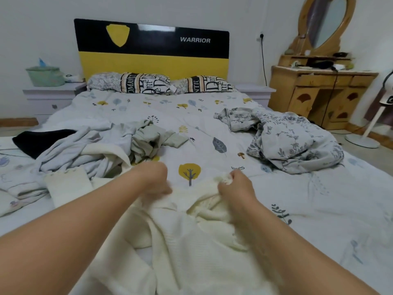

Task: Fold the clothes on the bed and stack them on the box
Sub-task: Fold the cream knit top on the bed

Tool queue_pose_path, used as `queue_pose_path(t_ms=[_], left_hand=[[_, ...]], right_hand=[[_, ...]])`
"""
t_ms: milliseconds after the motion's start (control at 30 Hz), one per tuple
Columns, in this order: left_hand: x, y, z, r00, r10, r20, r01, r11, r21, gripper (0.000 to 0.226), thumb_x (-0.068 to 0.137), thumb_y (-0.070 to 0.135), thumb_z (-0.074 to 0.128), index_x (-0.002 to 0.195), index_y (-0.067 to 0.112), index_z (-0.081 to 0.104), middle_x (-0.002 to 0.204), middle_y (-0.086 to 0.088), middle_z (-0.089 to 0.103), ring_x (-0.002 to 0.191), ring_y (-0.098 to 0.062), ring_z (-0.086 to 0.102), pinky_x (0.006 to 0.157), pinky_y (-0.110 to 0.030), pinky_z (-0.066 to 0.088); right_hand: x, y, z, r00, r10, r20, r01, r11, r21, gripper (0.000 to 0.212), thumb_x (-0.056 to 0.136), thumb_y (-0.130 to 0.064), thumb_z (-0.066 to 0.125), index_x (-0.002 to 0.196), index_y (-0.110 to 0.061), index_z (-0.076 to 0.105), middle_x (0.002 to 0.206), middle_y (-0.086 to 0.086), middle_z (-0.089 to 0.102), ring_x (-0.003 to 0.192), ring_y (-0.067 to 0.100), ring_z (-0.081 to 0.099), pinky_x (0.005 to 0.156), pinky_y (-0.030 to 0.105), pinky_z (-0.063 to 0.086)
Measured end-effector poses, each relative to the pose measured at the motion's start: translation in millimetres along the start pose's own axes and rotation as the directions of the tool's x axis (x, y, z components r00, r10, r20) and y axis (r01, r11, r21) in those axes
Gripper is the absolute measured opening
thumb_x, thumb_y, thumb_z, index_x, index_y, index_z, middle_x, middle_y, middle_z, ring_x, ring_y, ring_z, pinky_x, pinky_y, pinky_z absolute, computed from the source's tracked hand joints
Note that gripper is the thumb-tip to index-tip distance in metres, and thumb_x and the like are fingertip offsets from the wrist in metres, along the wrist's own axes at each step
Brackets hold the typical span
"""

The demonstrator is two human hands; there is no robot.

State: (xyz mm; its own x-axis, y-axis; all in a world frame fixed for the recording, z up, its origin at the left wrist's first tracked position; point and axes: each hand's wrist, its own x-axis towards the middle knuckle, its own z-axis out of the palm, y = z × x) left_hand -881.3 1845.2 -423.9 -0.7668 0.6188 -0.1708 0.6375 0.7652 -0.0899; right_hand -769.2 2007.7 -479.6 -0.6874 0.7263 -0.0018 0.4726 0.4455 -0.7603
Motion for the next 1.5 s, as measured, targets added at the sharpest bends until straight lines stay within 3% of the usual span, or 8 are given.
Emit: queue_pose_path(t_ms=[167,300,467,800,1000,1167,1433,1500], left_hand=[[6.7,36.9,-10.6,0.837,-0.090,-0.540,-0.132,0.924,-0.359,0.032,0.091,0.040,0.054,0.076,0.013,0.044,0.092,-0.009,0.054,0.093,-0.031,0.054,0.069,-0.034,0.033],[8.5,60.6,2.2,0.878,0.038,-0.478,-0.290,0.837,-0.465,0.034,0.095,0.035,0.047,0.124,0.016,0.050,0.125,-0.003,0.053,0.112,-0.025,0.052,0.086,-0.033,0.038],[18.7,40.5,26.3,0.889,-0.022,-0.457,-0.135,0.942,-0.309,0.027,0.093,0.019,0.044,0.116,0.014,0.057,0.120,-0.006,0.052,0.105,-0.028,0.053,0.079,-0.034,0.042],[-4.0,-32.9,93.7,0.999,-0.027,-0.017,0.025,0.992,-0.123,0.063,0.097,0.054,0.018,0.151,0.027,0.001,0.159,-0.002,-0.006,0.146,-0.026,-0.004,0.115,-0.050,0.003],[-24.6,-42.3,122.5,1.000,-0.017,0.026,0.022,0.981,-0.191,0.063,0.097,0.054,0.020,0.150,0.030,-0.005,0.158,0.004,-0.012,0.146,-0.022,-0.008,0.117,-0.045,0.001],[-51.5,-62.5,100.1,0.996,-0.067,-0.066,0.051,0.975,-0.214,0.051,0.098,0.048,0.029,0.144,0.024,0.029,0.154,0.003,0.024,0.141,-0.018,0.023,0.115,-0.044,0.016],[-118.6,-120.0,102.6,0.993,0.114,-0.015,-0.115,0.988,-0.101,0.046,0.085,0.018,0.049,0.128,0.032,0.043,0.129,0.016,0.044,0.127,-0.004,0.036,0.116,-0.047,0.004],[-120.4,-120.0,108.7,0.966,0.193,-0.170,-0.193,0.981,0.017,0.052,0.067,0.025,0.073,0.113,0.032,0.051,0.103,0.014,0.059,0.105,-0.008,0.057,0.108,-0.055,0.029]], right_hand=[[17.4,-10.3,-60.5,0.940,-0.062,-0.336,0.119,0.981,0.152,0.014,0.089,-0.012,0.054,0.098,-0.011,0.044,0.078,-0.002,0.047,0.073,0.019,0.047,0.065,0.030,0.034],[30.0,-1.3,-86.0,0.870,-0.005,-0.494,0.096,0.982,0.160,0.017,0.092,-0.005,0.045,0.104,-0.012,0.037,0.078,-0.001,0.044,0.066,0.017,0.043,0.052,0.030,0.030],[30.9,26.5,-72.8,0.930,0.300,-0.213,-0.358,0.868,-0.345,0.058,0.090,-0.008,0.049,0.142,-0.010,0.024,0.142,0.018,0.033,0.126,0.036,0.038,0.097,0.044,0.040],[-35.0,30.1,18.0,0.946,-0.123,0.299,0.270,0.810,-0.521,0.067,0.094,-0.060,0.026,0.151,-0.032,0.003,0.159,0.002,-0.012,0.145,0.025,-0.014,0.116,0.049,-0.004],[-39.8,60.0,16.9,0.920,-0.069,0.386,0.310,0.731,-0.608,0.134,0.026,-0.083,-0.039,0.149,-0.037,-0.009,0.157,-0.003,-0.019,0.144,0.023,-0.019,0.116,0.046,-0.007],[-64.6,32.5,-0.7,0.925,-0.121,0.360,0.297,0.822,-0.487,0.064,0.096,-0.055,0.025,0.151,-0.028,0.008,0.160,0.002,-0.002,0.147,0.020,-0.004,0.119,0.039,0.005],[-153.9,8.6,-32.1,0.722,-0.153,0.674,0.521,0.762,-0.385,0.099,0.063,-0.073,0.061,0.145,-0.039,0.017,0.156,-0.014,-0.007,0.144,0.011,0.003,0.115,0.027,0.014],[-162.1,15.2,-32.5,0.732,-0.163,0.662,0.533,0.742,-0.407,0.091,0.074,-0.050,0.069,0.145,-0.038,0.014,0.155,-0.014,-0.014,0.144,0.011,0.008,0.113,0.026,0.019]])
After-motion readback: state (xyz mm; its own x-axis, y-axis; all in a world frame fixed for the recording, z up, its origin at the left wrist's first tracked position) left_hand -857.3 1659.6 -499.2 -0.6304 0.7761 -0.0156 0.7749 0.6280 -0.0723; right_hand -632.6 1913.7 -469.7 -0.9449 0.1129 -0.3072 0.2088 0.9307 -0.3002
